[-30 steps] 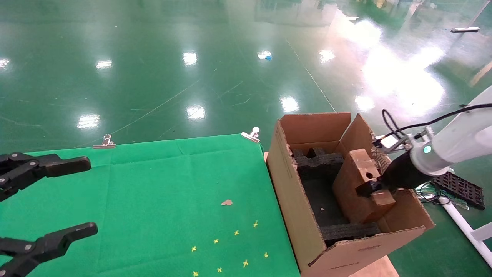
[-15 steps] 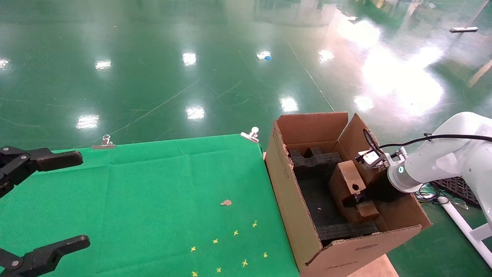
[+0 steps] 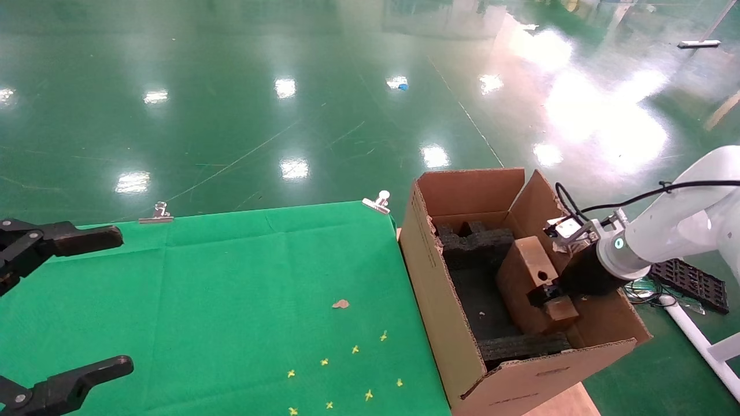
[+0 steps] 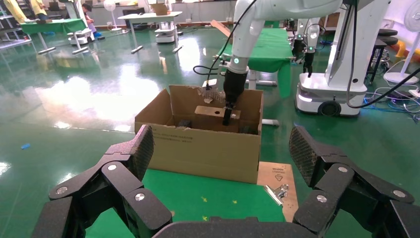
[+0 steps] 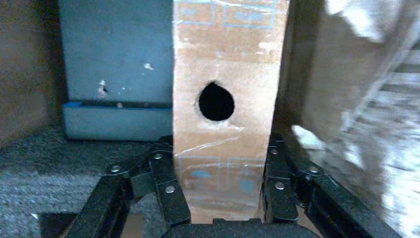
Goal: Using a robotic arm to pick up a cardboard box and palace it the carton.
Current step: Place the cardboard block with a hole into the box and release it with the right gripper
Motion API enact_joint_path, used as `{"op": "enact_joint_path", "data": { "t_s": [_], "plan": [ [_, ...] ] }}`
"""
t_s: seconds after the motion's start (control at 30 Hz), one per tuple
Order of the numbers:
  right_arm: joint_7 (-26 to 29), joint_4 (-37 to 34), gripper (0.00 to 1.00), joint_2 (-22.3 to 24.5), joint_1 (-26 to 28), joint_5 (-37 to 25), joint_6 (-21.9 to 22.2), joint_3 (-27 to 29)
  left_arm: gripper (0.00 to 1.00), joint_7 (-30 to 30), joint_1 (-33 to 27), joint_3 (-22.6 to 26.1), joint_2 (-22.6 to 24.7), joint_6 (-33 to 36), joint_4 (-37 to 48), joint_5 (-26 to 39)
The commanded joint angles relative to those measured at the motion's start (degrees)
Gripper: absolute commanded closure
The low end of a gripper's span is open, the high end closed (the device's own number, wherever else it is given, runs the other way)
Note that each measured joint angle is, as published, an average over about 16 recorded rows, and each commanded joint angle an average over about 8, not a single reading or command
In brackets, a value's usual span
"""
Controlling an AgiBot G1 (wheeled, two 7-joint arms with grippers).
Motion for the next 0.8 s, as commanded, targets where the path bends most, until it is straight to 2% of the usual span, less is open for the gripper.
{"op": "enact_joint_path", "data": {
  "t_s": [0.03, 0.3, 0.47, 0.63, 0.8],
  "plan": [
    [-0.15, -0.31, 0.0, -0.14, 0.48, -0.46, -0.47, -0.32, 0.0, 0.0, 0.0, 0.01, 0.0, 0.0, 0.0, 0.0],
    [-0.21, -0.89, 0.0, -0.79, 4.49, -1.74, -2.21, -1.19, 0.0, 0.02, -0.01, 0.03, -0.01, -0.01, 0.0, -0.02],
    [-1.51, -0.58, 0.0, -0.71, 8.78, -1.87, -2.99, -1.25, 0.0, 0.02, -0.01, 0.05, -0.02, -0.02, 0.0, -0.03],
    [-5.43, 0.94, 0.0, 0.66, 15.3, -0.53, -3.37, -0.21, 0.0, 0.03, -0.01, 0.07, -0.03, -0.03, 0.0, -0.04],
    [-11.04, 3.83, 0.0, 3.16, 21.22, 1.89, -1.76, 1.71, 0.0, 0.04, -0.02, 0.08, -0.03, -0.04, 0.0, -0.06]
  ]
}}
